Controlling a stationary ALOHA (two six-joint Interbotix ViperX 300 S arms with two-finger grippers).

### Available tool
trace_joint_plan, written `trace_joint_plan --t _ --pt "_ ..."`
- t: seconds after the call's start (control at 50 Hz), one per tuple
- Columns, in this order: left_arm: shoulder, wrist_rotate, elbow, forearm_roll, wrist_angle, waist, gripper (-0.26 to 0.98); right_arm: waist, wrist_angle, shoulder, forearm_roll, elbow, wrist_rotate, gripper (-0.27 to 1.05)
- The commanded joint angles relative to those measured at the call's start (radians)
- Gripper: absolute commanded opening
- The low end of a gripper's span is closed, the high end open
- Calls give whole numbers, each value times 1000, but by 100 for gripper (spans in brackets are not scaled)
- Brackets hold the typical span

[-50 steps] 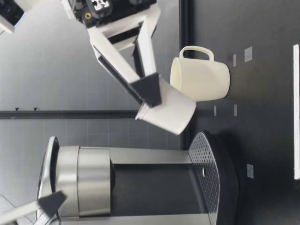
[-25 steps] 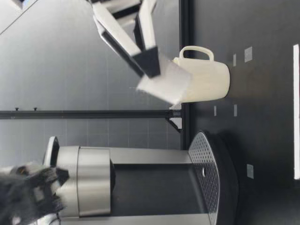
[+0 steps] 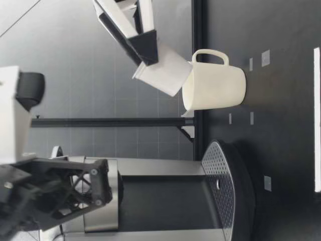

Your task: Place the coffee capsule inside the capsule container, then place the cup onto the center of the cup tray.

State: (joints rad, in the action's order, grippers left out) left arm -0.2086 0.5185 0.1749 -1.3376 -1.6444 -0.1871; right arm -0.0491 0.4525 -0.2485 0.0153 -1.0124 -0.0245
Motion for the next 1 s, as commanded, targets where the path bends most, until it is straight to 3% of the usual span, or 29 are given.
trace_joint_plan --t 0.0,0.3,0.54,0.98 --pt "20 9 20 -52 -6 -3 8 -8 12 -11 2 9 0 52" --pt "29 40 98 -133 11 -3 8 -8 15 -9 2 11 0 52" --pt "48 51 150 -172 26 32 8 -8 15 -11 2 12 -2 52" --pt "67 52 167 -212 40 69 8 -8 15 -9 2 14 3 52"
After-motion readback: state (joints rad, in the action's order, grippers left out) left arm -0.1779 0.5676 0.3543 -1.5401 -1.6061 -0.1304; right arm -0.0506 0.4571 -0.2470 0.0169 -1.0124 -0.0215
